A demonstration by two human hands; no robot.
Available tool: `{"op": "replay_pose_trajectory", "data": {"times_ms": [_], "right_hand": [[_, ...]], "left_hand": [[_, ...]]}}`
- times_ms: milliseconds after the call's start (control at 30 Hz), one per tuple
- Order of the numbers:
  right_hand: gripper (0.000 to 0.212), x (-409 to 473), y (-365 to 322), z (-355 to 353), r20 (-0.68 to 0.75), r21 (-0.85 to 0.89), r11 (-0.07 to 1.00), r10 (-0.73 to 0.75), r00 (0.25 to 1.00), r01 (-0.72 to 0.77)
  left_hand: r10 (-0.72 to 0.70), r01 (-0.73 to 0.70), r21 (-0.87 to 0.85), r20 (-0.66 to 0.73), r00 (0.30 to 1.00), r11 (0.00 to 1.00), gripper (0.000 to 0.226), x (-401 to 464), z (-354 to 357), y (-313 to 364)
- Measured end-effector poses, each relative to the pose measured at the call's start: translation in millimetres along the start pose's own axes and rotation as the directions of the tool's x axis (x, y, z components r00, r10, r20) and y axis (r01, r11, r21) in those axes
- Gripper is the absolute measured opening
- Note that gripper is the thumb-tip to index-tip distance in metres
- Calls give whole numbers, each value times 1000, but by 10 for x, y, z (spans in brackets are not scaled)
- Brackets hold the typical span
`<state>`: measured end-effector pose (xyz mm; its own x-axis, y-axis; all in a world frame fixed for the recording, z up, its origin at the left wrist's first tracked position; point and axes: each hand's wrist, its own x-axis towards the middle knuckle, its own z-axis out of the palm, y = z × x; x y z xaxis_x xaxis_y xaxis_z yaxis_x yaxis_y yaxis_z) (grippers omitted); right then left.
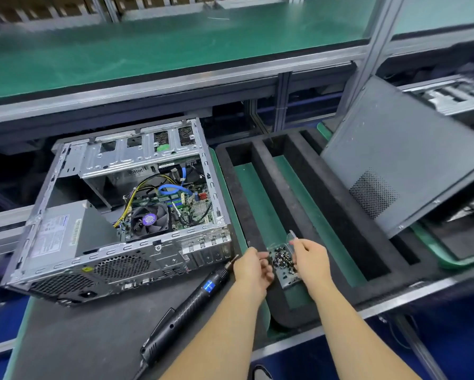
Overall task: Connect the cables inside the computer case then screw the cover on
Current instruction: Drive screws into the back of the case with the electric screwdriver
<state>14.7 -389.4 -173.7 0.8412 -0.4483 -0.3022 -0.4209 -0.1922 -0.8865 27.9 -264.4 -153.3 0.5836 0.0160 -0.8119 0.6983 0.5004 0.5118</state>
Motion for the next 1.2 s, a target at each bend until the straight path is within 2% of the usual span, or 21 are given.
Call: {"op": "replay_pose_trajectory", "data": {"times_ms": [67, 100, 133, 167, 200, 233, 267, 333, 400, 433, 467, 600, 800, 1033, 1100, 1200], "right_hand": [[38, -24, 91, 48, 14, -108, 994, 10, 1000, -8], [38, -37, 132, 77, 15, -174, 985, 13, 1000, -10], [36, -48, 166, 107, 17, -244, 970, 11, 1000, -6], [33, -60, 191, 137, 33, -310, 951, 15, 999, -4], [30, -65, 210, 166, 62, -363, 932, 31, 998, -6], [26, -69, 218, 191, 93, -398, 917, 61, 994, -19], [21, -65, 225, 216, 120, -415, 909, 94, 988, -36], [25, -39, 233, 248, 126, -420, 904, 148, 981, -82], [36, 7, 233, 269, 114, -436, 894, 172, 978, -106], [41, 40, 234, 280, 119, -454, 885, 177, 977, -105], [44, 81, 240, 294, 127, -474, 875, 181, 975, -100], [48, 239, 249, 367, 115, -550, 828, 207, 971, -111], [55, 402, 290, 457, 143, -619, 779, 235, 962, -98], [51, 372, 455, 416, 116, -497, 859, 205, 972, -122], [56, 346, 466, 406, 149, -508, 856, 196, 969, -95], [54, 332, 442, 384, 175, -500, 865, 151, 973, -44]], "left_hand": [[146, -134, 241, -33, 989, 961, 26, -6, -71, -41], [241, -215, 374, -22, 970, 902, 25, -18, -104, -53], [363, -314, 537, 15, 932, 783, 26, -28, -131, -71], [486, -397, 709, 88, 869, 583, 29, -37, -157, -92], [577, -434, 843, 191, 794, 318, 32, -41, -181, -123], [636, -420, 906, 294, 713, 51, 33, -40, -207, -159], [665, -388, 907, 390, 637, -161, 33, -30, -241, -183], [603, -376, 827, 562, 566, -417, 30, -6, -323, -219], [540, -358, 721, 686, 488, -593, 31, 45, -430, -263], [539, -346, 691, 717, 442, -634, 32, 77, -464, -273], [546, -347, 687, 722, 425, -638, 33, 96, -476, -273], [561, -358, 687, 725, 399, -632, 33, 122, -450, -274], [542, -361, 696, 713, 444, -621, 32, 113, -448, -263], [533, -366, 699, 710, 461, -614, 32, 105, -453, -247], [529, -368, 698, 710, 464, -614, 32, 105, -452, -247], [528, -371, 699, 710, 466, -612, 32, 109, -456, -251]]}}
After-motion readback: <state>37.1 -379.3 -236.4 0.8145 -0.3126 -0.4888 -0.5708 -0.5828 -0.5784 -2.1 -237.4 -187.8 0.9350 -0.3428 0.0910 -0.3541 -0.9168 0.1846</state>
